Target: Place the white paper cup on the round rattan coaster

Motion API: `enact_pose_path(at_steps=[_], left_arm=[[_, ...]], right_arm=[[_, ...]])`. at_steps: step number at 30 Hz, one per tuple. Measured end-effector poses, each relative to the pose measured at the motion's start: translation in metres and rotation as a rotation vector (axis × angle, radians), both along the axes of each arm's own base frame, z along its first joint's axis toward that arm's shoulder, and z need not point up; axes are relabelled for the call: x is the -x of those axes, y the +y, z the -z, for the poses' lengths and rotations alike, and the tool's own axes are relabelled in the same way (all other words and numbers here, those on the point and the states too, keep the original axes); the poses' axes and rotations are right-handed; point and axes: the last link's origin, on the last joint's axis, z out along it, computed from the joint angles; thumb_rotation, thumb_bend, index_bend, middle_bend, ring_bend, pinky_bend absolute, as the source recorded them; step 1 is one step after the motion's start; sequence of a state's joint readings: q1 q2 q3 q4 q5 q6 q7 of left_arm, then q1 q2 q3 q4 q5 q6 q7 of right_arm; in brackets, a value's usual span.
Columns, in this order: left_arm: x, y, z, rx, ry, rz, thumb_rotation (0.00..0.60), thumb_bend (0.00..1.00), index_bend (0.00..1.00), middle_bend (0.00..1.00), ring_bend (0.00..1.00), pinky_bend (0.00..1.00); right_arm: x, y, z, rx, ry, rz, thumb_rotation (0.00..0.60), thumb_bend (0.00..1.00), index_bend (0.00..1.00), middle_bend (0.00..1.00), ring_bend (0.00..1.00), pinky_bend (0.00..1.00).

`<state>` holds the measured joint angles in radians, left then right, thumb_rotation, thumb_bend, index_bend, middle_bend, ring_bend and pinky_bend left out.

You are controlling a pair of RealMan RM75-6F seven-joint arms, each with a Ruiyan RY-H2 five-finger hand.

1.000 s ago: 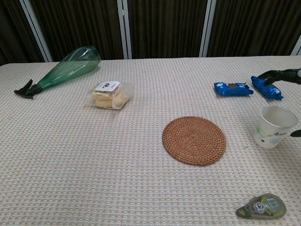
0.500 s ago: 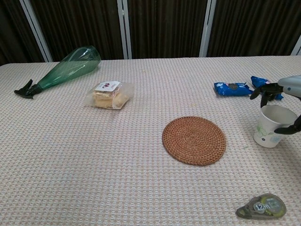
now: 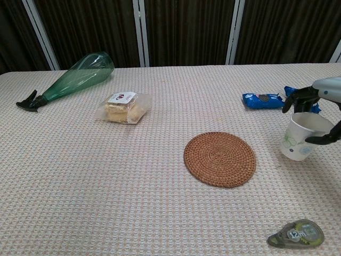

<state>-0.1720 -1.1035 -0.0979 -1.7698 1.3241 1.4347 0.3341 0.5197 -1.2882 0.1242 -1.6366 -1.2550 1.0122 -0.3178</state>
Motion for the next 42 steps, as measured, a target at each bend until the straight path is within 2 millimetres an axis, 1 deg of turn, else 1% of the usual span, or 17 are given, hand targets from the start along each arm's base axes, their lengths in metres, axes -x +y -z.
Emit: enact_pose_path(at_steps=[7, 10, 14, 17, 23, 24, 26, 27, 28, 30, 34, 37, 40, 42], left_arm=[[0.001, 0.001, -0.001, 0.002, -0.002, -0.005, 0.6, 0.0, 0.0, 0.0, 0.0, 0.0], [0.001, 0.002, -0.002, -0.002, -0.006, -0.009, 0.6, 0.0, 0.0, 0.0, 0.0, 0.0], [0.003, 0.003, -0.005, -0.008, -0.013, -0.016, 0.6, 0.0, 0.0, 0.0, 0.0, 0.0], [0.004, 0.003, -0.006, -0.009, -0.016, -0.021, 0.6, 0.0, 0.0, 0.0, 0.0, 0.0], [0.007, 0.004, -0.008, -0.007, -0.017, -0.033, 0.6, 0.0, 0.0, 0.0, 0.0, 0.0], [0.007, 0.004, -0.008, -0.008, -0.017, -0.034, 0.6, 0.0, 0.0, 0.0, 0.0, 0.0], [0.007, 0.004, -0.008, -0.009, -0.018, -0.034, 0.6, 0.0, 0.0, 0.0, 0.0, 0.0], [0.007, 0.004, -0.009, -0.009, -0.02, -0.034, 0.6, 0.0, 0.0, 0.0, 0.0, 0.0], [0.007, 0.004, -0.009, -0.01, -0.021, -0.034, 0.6, 0.0, 0.0, 0.0, 0.0, 0.0], [0.007, 0.004, -0.009, -0.009, -0.021, -0.034, 0.6, 0.0, 0.0, 0.0, 0.0, 0.0], [0.007, 0.003, -0.008, -0.004, -0.023, -0.033, 0.6, 0.0, 0.0, 0.0, 0.0, 0.0], [0.006, 0.003, -0.008, -0.003, -0.025, -0.03, 0.6, 0.0, 0.0, 0.0, 0.0, 0.0], [0.005, 0.001, -0.009, -0.002, -0.028, -0.024, 0.6, 0.0, 0.0, 0.0, 0.0, 0.0], [0.004, 0.0, -0.009, -0.002, -0.031, -0.019, 0.6, 0.0, 0.0, 0.0, 0.0, 0.0]], right_arm=[[-0.044, -0.001, 0.002, -0.022, -0.025, -0.119, 0.6, 0.19, 0.27, 0.37, 0.31, 0.23], [-0.063, -0.003, 0.009, -0.044, -0.012, -0.167, 0.6, 0.19, 0.27, 0.37, 0.31, 0.23], [-0.088, -0.006, 0.027, -0.079, -0.002, -0.201, 0.6, 0.19, 0.27, 0.37, 0.31, 0.23], [-0.102, -0.008, 0.042, -0.094, 0.02, -0.217, 0.6, 0.19, 0.27, 0.37, 0.31, 0.23], [-0.119, -0.006, 0.068, -0.109, 0.065, -0.237, 0.6, 0.19, 0.27, 0.37, 0.3, 0.23], [-0.12, -0.005, 0.071, -0.107, 0.071, -0.238, 0.6, 0.17, 0.26, 0.35, 0.3, 0.22], [-0.121, -0.006, 0.074, -0.099, 0.082, -0.235, 0.6, 0.08, 0.18, 0.27, 0.23, 0.17], [-0.121, -0.006, 0.074, -0.096, 0.087, -0.235, 0.6, 0.03, 0.11, 0.18, 0.15, 0.1], [-0.121, -0.005, 0.074, -0.094, 0.093, -0.236, 0.6, 0.0, 0.04, 0.09, 0.08, 0.04], [-0.121, -0.004, 0.074, -0.088, 0.104, -0.241, 0.6, 0.0, 0.0, 0.01, 0.01, 0.0], [-0.123, 0.001, 0.069, -0.068, 0.125, -0.256, 0.6, 0.0, 0.0, 0.0, 0.0, 0.0], [-0.127, 0.009, 0.06, -0.047, 0.135, -0.277, 0.6, 0.0, 0.0, 0.0, 0.0, 0.0], [-0.129, 0.019, 0.046, -0.026, 0.132, -0.291, 0.6, 0.0, 0.0, 0.0, 0.0, 0.0], [-0.126, 0.027, 0.031, 0.004, 0.135, -0.298, 0.6, 0.0, 0.0, 0.0, 0.0, 0.0]])
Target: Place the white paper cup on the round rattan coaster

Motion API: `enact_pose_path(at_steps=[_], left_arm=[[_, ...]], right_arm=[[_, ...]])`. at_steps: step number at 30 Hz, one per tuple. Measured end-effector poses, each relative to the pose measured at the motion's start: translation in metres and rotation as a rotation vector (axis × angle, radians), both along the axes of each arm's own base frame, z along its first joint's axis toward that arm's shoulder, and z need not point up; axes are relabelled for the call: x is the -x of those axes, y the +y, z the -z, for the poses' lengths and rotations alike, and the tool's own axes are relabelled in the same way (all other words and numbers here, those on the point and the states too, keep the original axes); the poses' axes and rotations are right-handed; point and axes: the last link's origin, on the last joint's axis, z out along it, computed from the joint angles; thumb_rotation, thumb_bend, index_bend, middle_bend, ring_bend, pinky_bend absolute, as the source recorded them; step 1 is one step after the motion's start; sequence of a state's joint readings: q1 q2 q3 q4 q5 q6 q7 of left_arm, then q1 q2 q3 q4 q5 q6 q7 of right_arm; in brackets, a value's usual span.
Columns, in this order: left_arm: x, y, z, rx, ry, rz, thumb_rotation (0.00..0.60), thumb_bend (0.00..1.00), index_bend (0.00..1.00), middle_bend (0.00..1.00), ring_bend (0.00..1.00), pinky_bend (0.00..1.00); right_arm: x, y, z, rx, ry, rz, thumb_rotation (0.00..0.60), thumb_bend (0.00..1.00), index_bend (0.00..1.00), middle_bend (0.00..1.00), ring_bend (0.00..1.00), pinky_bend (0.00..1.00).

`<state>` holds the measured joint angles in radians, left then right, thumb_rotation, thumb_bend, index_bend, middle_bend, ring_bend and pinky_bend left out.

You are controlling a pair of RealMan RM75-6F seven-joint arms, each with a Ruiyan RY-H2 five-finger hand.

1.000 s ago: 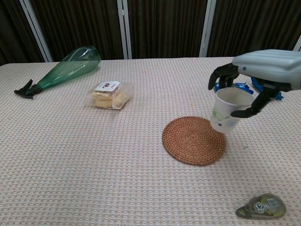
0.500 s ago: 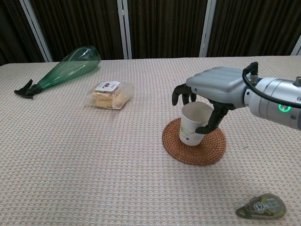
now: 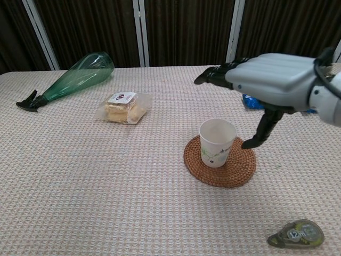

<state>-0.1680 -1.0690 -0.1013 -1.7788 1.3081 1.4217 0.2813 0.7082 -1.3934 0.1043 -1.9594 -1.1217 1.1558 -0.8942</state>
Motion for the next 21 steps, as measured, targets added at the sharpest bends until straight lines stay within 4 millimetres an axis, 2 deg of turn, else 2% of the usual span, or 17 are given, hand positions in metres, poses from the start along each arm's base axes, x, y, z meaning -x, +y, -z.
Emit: enact_pose_path(at_steps=[4, 8, 17, 21], left_arm=[[-0.001, -0.004, -0.001, -0.001, -0.011, 0.013, 0.6, 0.0, 0.0, 0.0, 0.0, 0.0], [-0.002, -0.012, -0.002, 0.005, -0.022, 0.024, 0.6, 0.0, 0.0, 0.0, 0.0, 0.0], [-0.002, -0.023, -0.004, -0.006, -0.034, 0.043, 0.6, 0.0, 0.0, 0.0, 0.0, 0.0], [-0.002, -0.023, -0.003, 0.001, -0.028, 0.049, 0.6, 0.0, 0.0, 0.0, 0.0, 0.0]], right_arm=[[0.018, 0.014, -0.03, 0.082, 0.001, -0.001, 0.6, 0.0, 0.0, 0.0, 0.0, 0.0], [0.049, 0.032, -0.055, 0.135, -0.049, 0.049, 0.6, 0.0, 0.0, 0.0, 0.0, 0.0], [0.123, 0.07, -0.097, 0.264, -0.242, 0.132, 0.6, 0.0, 0.0, 0.0, 0.0, 0.0], [0.147, 0.08, -0.107, 0.314, -0.231, 0.122, 0.6, 0.0, 0.0, 0.0, 0.0, 0.0]])
